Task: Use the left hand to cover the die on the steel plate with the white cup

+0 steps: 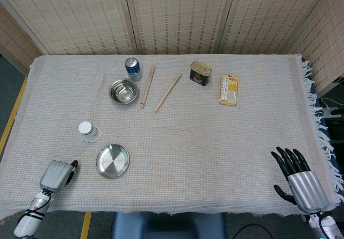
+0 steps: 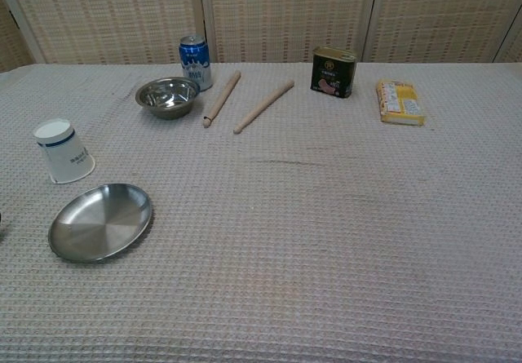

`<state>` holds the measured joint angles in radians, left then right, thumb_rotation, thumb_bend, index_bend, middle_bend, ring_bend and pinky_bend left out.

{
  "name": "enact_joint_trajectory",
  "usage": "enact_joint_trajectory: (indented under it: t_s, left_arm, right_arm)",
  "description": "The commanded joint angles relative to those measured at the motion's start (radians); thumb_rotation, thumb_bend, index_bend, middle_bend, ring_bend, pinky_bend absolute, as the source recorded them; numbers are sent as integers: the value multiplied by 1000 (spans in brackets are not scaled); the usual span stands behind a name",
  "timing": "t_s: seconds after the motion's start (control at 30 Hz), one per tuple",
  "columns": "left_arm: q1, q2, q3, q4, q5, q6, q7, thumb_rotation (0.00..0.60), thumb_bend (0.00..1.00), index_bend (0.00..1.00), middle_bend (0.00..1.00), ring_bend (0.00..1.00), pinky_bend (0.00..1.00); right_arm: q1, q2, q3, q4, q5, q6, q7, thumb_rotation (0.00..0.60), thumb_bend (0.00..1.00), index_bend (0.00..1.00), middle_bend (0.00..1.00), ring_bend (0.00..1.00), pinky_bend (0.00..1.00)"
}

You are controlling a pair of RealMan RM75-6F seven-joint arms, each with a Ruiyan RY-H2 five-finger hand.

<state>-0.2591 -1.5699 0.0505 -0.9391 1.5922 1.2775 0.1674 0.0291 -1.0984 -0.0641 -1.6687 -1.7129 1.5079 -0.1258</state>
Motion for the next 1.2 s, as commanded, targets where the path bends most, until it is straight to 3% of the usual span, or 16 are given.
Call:
enact_joint_trajectory:
  t_s: [0.03,0.23,0.43,0.63,0.8,0.97,1.2]
  left_arm:
    - [-1,-2,1,2,-1,-1,-2,600,465,488,1000,923,940]
    - [2,-4,-4,-4,11,47,-23,600,462,534,1000,928,944]
    - [-12,7,-7,-87,72,139,-33,600,465,528,1000,942,958]
    - [-89,-15,-37,-204,98,83,88,600,460,517,1000,944,961]
    - [-152,-57,-78,-235,65,-10,214,600,451,509,1000,947,964]
    - [-177,-73,-87,-252,45,-47,261,600,433,504,1000,946,963]
    - [-181,-50,-79,-296,6,-87,298,600,418,282,1000,934,951]
  right_arm:
    - [0,0,0,0,1,-1,0,600,128,0,0,0,0]
    - [1,0,-1,-1,2,-6,-3,600,128,0,0,0,0]
    - [2,-2,-3,-2,0,-10,-6,600,128,0,0,0,0]
    - [7,-5,-8,1,2,-25,-8,600,128,0,0,0,0]
    - [11,-7,-13,3,3,-41,-9,600,128,0,0,0,0]
    - [10,-5,-10,1,8,-38,-7,600,128,0,0,0,0]
    - [8,-1,-9,0,6,-29,-2,600,128,0,0,0,0]
